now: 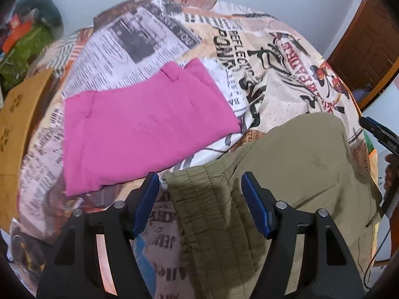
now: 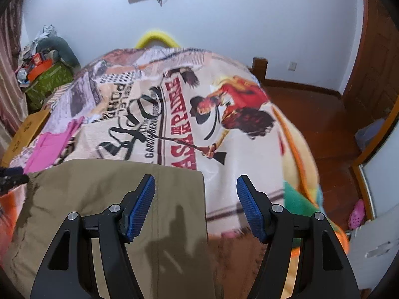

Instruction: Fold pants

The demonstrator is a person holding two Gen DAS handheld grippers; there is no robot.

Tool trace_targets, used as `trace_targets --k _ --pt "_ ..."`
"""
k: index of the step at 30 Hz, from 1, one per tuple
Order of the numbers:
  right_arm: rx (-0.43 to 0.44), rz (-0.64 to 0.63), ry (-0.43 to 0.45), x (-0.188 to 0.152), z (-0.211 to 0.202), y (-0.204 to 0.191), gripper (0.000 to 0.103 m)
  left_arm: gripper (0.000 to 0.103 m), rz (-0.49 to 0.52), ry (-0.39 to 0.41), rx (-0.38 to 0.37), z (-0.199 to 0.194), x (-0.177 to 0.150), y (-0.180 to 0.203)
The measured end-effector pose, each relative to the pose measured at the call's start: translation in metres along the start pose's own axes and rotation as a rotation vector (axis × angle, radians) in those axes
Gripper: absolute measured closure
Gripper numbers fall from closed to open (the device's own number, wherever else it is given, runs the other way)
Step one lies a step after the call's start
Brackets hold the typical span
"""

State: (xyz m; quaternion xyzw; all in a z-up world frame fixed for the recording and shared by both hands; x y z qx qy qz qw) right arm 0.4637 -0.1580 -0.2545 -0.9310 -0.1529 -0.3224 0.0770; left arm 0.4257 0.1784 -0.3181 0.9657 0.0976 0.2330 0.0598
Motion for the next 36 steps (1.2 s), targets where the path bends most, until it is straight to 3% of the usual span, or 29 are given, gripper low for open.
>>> trace_targets --k 4,9,11,13,18,25,36 --pt "0.01 0.029 -0.093 -0.003 0.041 0.0 0.039 0.035 -0.012 -0.028 -0.001 0.023 -0.007 -0.001" --pt "0.031 0.024 -0.111 -0.013 0.062 -0.005 0.039 0.035 -0.027 -0.011 -0.021 0.024 -0.005 -0.001" --pt "0.062 0.017 -0.106 -0.013 0.06 -0.008 0.05 0.035 -0.024 -0.004 -0.021 0.022 -0.003 0.0" --pt "0.089 0.016 -0.108 -0.014 0.059 -0.01 0.076 0.038 -0.021 -0.005 -0.018 0.022 -0.001 0.001" --pt "0.038 0.001 -0.092 -0.015 0.055 -0.009 0.098 0.049 -0.014 0.009 0.006 0.022 0.001 0.004" --pt "-0.011 -0.023 0.01 -0.001 0.029 -0.006 0.101 0.053 0.029 0.072 0.075 0.005 0.001 0.008" --pt "-0.01 -0.042 0.174 0.046 -0.045 -0.011 0.101 0.056 0.086 0.199 0.091 -0.069 0.022 0.026"
Point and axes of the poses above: each gripper's, at about its wrist camera, not at the fingertips, and z roughly the way its jaws point, y to its right, x to its top, the point moved 5 cm from there along z, roughly the way its jaws point, and after that the axes turned 2 degrees about -x, right-handed, at the moved point
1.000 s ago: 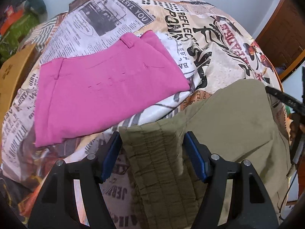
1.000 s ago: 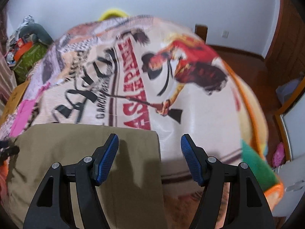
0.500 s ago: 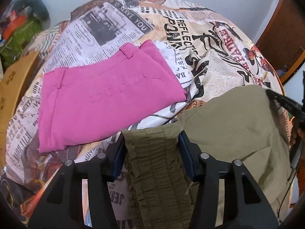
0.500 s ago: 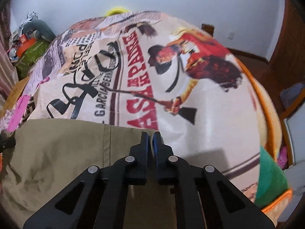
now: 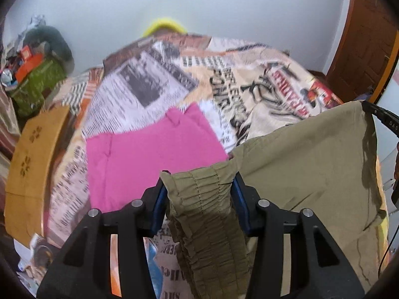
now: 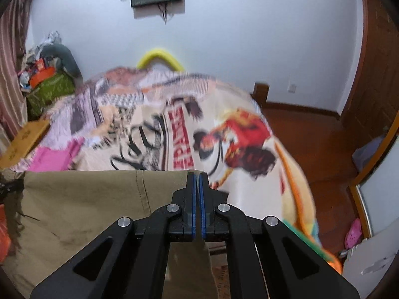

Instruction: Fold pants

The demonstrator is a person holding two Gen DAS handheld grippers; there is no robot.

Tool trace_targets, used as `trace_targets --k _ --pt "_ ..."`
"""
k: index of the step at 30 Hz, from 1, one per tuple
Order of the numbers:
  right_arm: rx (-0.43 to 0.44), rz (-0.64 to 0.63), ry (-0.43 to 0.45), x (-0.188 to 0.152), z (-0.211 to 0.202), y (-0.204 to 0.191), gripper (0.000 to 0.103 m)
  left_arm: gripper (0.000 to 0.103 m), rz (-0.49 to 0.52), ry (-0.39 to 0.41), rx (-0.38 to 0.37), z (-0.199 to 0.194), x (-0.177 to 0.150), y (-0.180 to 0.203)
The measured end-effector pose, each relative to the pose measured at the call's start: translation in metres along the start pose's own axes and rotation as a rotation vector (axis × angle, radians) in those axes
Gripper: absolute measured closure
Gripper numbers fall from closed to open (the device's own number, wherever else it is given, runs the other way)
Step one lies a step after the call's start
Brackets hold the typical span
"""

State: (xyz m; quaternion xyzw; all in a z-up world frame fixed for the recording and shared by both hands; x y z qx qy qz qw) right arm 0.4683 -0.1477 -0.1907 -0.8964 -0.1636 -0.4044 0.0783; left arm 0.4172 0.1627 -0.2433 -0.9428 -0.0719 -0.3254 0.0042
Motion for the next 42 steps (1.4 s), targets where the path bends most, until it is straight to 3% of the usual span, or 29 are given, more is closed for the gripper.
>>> trace_targets --k 10,26,33,42 --pt "0.022 0.029 0.123 0.019 -0.094 0.0 0.101 0.056 0.043 0.104 -0.019 -0.079 0.01 0.017" --pt "0.078 0.037 0.158 -0.064 -0.214 -0.025 0.101 0.057 0.104 0.093 -0.069 -0.151 -0.07 0.033" --pt "0.095 0.073 0.105 -0.115 -0.232 -0.029 0.101 0.057 0.107 0.053 -0.111 -0.167 -0.127 0.033" --pt "0.119 0.126 -0.069 -0.202 -0.241 -0.032 0.101 0.054 0.123 -0.043 -0.101 -0.168 -0.205 0.024"
Point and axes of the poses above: each gripper's, at about its wrist camera, not at the fingertips, and z roughly the way its jaws point, y to its right, x to its top, the point moved 5 cm from there along z, roughly the way its jaws point, and after that the axes turned 2 degrees about -x, right-handed, at the moved point
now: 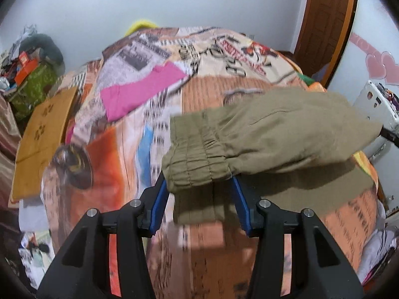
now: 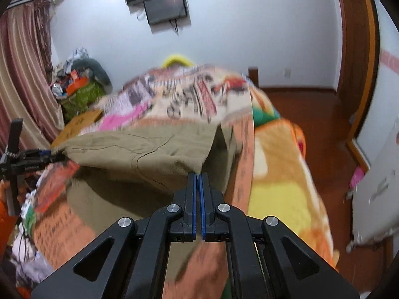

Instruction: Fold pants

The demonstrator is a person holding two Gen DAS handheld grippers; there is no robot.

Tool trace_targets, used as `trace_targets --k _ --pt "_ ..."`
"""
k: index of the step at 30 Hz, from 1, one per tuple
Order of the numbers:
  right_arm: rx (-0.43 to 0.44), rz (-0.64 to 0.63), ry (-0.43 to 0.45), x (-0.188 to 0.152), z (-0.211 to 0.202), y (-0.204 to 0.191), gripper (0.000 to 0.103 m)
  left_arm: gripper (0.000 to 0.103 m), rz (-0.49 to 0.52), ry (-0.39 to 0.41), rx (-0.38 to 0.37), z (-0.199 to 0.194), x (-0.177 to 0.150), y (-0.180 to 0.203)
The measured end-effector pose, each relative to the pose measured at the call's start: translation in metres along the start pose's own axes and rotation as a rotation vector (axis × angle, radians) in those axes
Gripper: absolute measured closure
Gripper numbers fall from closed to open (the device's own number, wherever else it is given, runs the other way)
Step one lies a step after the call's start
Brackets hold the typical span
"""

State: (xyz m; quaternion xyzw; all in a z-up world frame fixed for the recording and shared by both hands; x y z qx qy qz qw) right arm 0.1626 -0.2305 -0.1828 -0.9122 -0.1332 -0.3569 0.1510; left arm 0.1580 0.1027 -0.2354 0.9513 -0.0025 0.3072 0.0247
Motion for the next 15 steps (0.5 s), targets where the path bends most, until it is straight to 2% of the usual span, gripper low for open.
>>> trace_targets --k 3,7,12,14,15 --pt "-0.019 0.008 -0.054 -0.022 0.004 0.0 0.101 0.054 -0.011 -0.029 0.016 0.001 -0.018 -0.001" --pt "-0.041 0.034 -0.074 -0.036 -0.001 0.002 0.101 0.054 -0.02 -0.039 0.036 -0.006 -0.029 -0.006" --pt "-0.056 0.02 -0.062 -0.033 -0.011 -0.002 0.101 0.054 0.017 0.005 0.068 -0.025 -0.019 -0.002" --pt "-0.049 0.002 -0.054 -0.036 -0.016 -0.008 0.1 0.05 0.041 0.02 0.072 -0.03 -0.013 0.004" --pt "-0.044 -0.008 -0.048 -0.033 -0.017 -0.012 0.1 0.044 0.06 0.028 0.071 -0.031 -0.009 0.009"
Point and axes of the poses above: each gripper's, at about its wrist camera, not at the fingertips, and z roughly the way its jaws point, y to its right, x to its top, the point moved 5 cm from there along z, roughly the way its jaws point, and after that the axes turned 2 degrees about -x, right-handed, at the moved point
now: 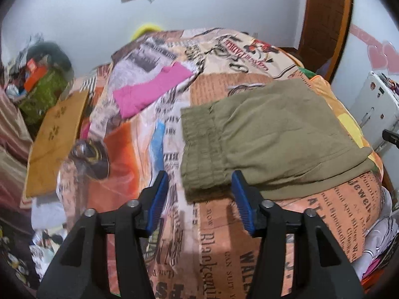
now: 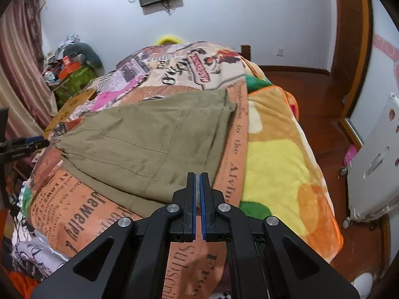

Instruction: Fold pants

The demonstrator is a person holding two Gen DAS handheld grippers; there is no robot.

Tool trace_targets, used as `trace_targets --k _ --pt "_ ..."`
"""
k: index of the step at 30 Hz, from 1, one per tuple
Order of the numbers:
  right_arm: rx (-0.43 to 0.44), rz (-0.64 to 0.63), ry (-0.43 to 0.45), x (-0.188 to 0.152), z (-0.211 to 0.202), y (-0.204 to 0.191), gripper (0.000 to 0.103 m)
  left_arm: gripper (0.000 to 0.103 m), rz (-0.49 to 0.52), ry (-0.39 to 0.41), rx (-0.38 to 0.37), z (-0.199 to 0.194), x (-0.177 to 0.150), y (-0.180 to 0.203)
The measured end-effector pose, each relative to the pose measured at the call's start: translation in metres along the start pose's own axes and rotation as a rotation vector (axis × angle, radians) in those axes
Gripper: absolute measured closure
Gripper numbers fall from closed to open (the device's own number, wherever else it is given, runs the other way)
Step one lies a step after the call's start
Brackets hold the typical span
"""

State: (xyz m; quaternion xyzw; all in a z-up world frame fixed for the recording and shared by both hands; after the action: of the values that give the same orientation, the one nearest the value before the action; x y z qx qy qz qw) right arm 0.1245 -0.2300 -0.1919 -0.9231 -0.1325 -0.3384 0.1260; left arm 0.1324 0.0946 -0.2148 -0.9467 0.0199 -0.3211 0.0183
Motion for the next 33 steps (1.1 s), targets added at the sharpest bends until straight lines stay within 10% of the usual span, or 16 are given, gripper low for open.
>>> trace_targets --k 10,20,33 --pt "0.047 -0.123 0.045 0.014 0.003 -0.054 0.051 0.013 0.244 -0.066 -0.006 0.024 0.005 0.062" --pt "0.109 -0.207 -0.047 0.0 0.037 -0.098 0.05 0.013 0.402 -0.111 0.037 0.054 -0.001 0.09" --pt "0.196 -0.268 -0.1 -0.005 0.071 -0.14 0.05 0.013 0.293 -0.079 -0.063 0.048 0.027 0.083"
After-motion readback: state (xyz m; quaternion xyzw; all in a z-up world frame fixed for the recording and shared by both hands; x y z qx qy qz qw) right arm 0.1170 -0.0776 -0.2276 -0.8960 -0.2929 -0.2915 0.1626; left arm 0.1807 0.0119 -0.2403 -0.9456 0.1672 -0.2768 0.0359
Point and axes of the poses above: each gripper's, at about its wrist camera, not at the fingertips, and z roughly the way its jaws point, y to its right, x to its top, the point moved 5 cm from there along z, roughly the way its jaws point, and after that the axes turned 2 degrees about -x, right-handed, at the moved point
